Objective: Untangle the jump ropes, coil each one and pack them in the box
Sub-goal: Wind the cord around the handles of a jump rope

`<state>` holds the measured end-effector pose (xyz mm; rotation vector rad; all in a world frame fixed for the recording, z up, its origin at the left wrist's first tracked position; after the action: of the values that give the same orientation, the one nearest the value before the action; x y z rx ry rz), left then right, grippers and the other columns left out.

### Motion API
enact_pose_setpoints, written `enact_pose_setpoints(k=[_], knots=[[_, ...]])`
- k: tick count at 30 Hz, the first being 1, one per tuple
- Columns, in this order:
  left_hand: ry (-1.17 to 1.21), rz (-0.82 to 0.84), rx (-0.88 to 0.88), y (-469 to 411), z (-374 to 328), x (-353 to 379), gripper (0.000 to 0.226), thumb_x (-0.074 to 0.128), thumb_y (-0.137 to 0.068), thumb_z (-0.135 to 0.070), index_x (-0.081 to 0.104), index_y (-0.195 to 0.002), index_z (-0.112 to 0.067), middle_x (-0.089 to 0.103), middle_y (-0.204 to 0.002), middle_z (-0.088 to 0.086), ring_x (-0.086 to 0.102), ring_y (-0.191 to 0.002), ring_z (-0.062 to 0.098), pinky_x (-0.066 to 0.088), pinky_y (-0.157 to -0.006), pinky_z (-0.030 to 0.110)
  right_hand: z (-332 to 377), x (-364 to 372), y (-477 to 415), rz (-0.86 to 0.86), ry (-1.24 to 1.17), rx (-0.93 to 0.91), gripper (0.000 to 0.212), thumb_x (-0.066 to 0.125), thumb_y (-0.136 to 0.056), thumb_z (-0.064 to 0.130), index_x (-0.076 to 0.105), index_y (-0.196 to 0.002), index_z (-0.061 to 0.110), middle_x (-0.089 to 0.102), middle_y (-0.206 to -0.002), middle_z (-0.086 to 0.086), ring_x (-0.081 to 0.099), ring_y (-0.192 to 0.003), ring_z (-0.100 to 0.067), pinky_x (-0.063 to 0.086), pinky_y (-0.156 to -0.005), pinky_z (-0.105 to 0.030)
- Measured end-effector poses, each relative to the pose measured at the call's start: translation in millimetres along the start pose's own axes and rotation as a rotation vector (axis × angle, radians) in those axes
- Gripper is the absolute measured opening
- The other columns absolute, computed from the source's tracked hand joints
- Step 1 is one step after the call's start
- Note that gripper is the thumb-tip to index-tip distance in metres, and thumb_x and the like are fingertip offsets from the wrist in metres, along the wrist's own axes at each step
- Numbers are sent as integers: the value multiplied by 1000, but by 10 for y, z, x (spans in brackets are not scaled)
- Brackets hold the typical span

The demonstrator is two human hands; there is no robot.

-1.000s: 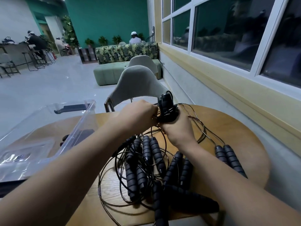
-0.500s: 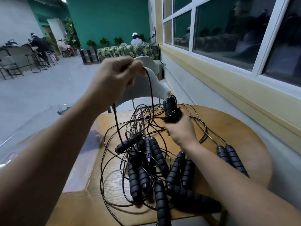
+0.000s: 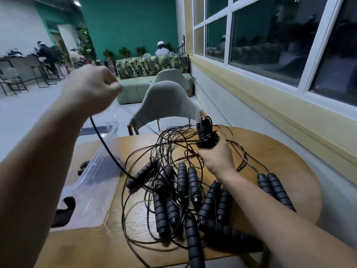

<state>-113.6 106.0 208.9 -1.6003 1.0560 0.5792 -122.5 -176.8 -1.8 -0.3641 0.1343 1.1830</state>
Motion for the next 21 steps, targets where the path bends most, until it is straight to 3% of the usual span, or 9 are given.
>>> enact_pose_setpoints(k=[2,3,9,15,18,21], knots=[[-136,42,49,110,-75,193,37,74,-95,-35,65,-128,-24,54,-138,13,55,-124,35,47,-107,49,8,5,-12,10,-15,-7,25,79,-85,19,63,-102,27,72,-88,4,68,-82,-15,57,-77,-37],[-162,52,103,153,-124,299,43,76,-92,-34,64,-132,-25,52,-140,13,52,-128,35,45,-110,50,-27,13,-29,15,-21,-9,26,79,-85,18,62,-102,27,72,-88,5,68,-82,-14,58,-77,-38],[34,175,404,359,-483,887,28,79,-87,-23,74,-115,-24,73,-111,1,69,-98,22,59,-89,44,-62,18,-29,45,-44,-1,34,81,-86,13,57,-98,33,72,-92,3,70,-87,-17,62,-84,-45],[18,393,450,553,-733,1518,18,75,-82,-31,72,-100,-28,74,-92,-8,69,-89,19,59,-79,36,-34,7,-18,37,-35,-23,29,77,-80,11,61,-99,26,71,-84,4,67,-76,-13,49,-65,-31],[-26,426,452,591,-731,1743,20,78,-83,-39,59,-83,-33,72,-86,-7,68,-88,23,58,-75,36,-18,-1,-14,49,-36,-39,28,79,-82,12,64,-102,25,71,-85,6,65,-77,-5,47,-65,-27],[-58,421,444,582,-740,1781,20,81,-85,-41,67,-89,-28,73,-89,-5,68,-91,24,55,-71,33,-40,-4,-16,58,-49,-39,28,81,-83,14,64,-103,25,72,-87,5,64,-78,-5,47,-66,-28]])
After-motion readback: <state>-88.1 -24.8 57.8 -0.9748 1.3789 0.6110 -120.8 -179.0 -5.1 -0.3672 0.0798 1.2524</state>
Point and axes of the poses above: each hand's wrist, its own y-axis away from the middle knuckle, its own x-axis out of the palm, z = x × y, the point moved 2 cm from there along -y, towards the middle knuckle
